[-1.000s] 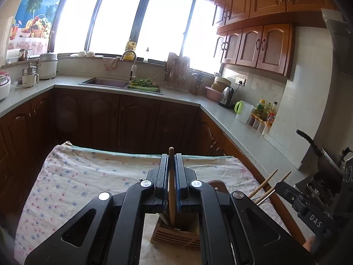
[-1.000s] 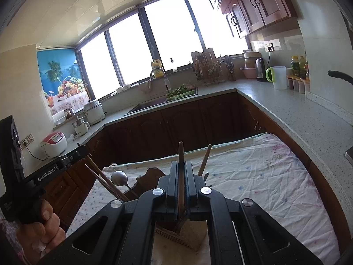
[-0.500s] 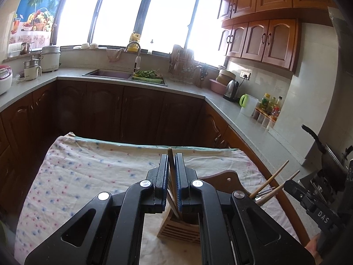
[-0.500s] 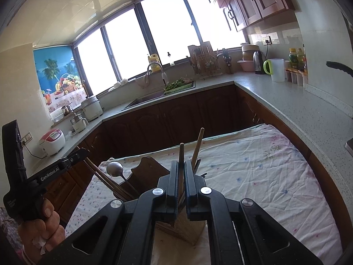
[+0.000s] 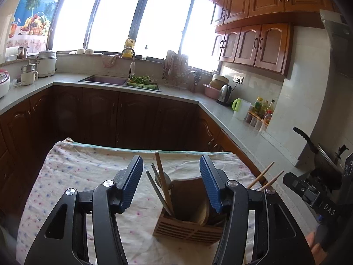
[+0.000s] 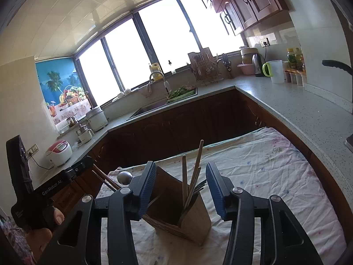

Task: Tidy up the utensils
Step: 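Withdraw both tools from the holder back over the remaining chopsticks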

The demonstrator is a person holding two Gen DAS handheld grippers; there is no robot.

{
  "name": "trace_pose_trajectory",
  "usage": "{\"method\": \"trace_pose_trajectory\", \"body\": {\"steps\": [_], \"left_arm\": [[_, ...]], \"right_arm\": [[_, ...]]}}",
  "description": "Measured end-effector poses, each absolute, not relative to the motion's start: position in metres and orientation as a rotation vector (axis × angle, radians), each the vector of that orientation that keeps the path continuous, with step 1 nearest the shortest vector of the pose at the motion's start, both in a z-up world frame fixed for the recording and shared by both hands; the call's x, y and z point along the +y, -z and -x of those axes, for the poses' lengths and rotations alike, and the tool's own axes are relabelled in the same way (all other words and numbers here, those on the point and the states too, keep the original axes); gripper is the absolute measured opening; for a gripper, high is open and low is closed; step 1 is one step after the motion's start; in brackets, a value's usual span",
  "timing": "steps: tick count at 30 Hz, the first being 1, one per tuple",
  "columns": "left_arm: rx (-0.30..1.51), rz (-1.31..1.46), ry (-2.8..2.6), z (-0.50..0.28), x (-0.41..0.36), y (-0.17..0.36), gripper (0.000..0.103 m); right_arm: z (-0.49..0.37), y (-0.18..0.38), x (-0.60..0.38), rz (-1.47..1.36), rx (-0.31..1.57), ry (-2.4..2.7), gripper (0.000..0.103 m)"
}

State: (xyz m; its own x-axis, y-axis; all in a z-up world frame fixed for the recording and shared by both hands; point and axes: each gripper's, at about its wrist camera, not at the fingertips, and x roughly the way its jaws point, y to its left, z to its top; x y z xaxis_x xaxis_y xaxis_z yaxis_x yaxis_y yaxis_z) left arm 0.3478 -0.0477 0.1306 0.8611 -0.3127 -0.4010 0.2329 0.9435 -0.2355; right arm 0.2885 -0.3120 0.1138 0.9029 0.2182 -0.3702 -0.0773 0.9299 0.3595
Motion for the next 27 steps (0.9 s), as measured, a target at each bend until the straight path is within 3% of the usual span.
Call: {"method": "trace_pose_trajectory", "body": {"steps": [4,8,27], "left_arm": [[0.439,0.195,0.287,-0.335,-0.043,-0.135,0.072],[0.450,0.209,0.266,-0.317,-0.034,-0.129,0.084],[0.711,0.171,0.265,-0.215,-0.030,-0.030,0.085]], "right_arm": [[-0.278,-0.115,-0.316,-0.360,0.410,-0.148,0.072],[-0.262,-0.110,-0.321,-0.388,0.403,-0.140,0.097],[-0.175,-0.032,-0.329,-0.367,0.565,-0.068,0.099]]}}
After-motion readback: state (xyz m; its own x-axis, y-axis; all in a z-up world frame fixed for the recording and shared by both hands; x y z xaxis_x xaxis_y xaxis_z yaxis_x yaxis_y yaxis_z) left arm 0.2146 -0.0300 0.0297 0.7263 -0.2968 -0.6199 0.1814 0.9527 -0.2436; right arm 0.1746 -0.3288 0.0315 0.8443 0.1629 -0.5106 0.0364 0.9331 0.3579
